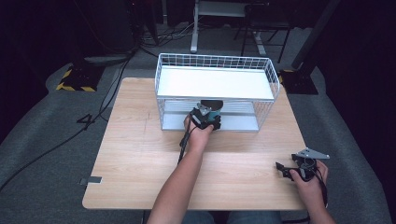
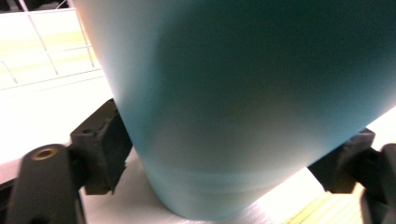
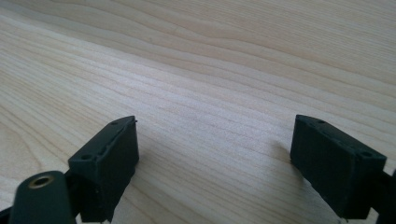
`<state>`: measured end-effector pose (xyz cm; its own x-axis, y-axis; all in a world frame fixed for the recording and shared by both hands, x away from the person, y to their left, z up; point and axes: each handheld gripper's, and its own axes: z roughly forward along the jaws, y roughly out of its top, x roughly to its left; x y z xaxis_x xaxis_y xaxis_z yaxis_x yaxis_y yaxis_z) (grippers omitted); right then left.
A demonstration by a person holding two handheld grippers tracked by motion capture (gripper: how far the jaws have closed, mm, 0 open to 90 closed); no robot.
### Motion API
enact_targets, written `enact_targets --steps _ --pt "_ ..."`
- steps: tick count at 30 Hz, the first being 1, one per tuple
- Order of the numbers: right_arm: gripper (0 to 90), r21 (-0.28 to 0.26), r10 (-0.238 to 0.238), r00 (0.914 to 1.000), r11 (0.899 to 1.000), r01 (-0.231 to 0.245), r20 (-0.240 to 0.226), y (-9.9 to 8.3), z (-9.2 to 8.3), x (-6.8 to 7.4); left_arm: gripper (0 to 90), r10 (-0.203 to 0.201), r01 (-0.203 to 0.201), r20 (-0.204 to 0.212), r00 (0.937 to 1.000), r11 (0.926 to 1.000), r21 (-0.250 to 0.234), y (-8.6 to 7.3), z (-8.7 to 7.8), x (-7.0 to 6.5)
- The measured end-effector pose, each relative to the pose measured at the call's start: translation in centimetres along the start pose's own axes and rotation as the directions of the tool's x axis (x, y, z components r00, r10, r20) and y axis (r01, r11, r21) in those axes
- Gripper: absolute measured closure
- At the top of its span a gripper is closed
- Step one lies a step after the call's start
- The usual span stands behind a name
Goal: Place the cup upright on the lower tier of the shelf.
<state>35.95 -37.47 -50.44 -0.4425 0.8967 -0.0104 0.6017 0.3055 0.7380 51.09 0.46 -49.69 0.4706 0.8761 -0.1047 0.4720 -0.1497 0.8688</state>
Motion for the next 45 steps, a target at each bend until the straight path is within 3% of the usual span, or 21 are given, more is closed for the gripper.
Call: enact_targets --steps 4,12,20,32,38,45 --pt "15.6 0.000 0.001 1.0000 1.000 -0.001 0.000 0.0 0.0 0.0 15.4 -0.003 0.003 0.000 1.0000 1.0000 0.001 0.0 0.0 0.1" --pt "15.6 0.000 0.001 1.0000 1.000 -0.001 0.000 0.0 0.0 0.0 15.1 0.035 -0.036 0.028 0.9990 0.9993 0.011 -0.1 -0.4 -0.1" --pt "15.6 0.000 0.001 1.0000 1.000 -0.001 0.000 0.0 0.0 0.0 15.2 0.042 -0.042 0.041 0.9983 0.9991 -0.003 0.0 -1.8 0.0" --pt "15.5 0.000 0.000 1.0000 1.000 0.000 -0.001 0.0 0.0 0.0 15.1 0.039 -0.037 0.070 0.9968 0.9987 -0.034 -0.3 -5.4 0.5" --pt "15.4 0.000 0.001 1.0000 1.000 -0.001 0.000 0.0 0.0 0.0 15.2 0.065 -0.063 0.084 0.9943 0.9976 -0.030 -0.4 -7.6 0.7" --pt "15.5 0.000 0.013 0.9998 1.000 -0.013 0.015 0.0 0.0 0.4 15.2 0.075 -0.069 0.112 0.9909 0.9960 -0.056 -0.4 -10.4 0.6"
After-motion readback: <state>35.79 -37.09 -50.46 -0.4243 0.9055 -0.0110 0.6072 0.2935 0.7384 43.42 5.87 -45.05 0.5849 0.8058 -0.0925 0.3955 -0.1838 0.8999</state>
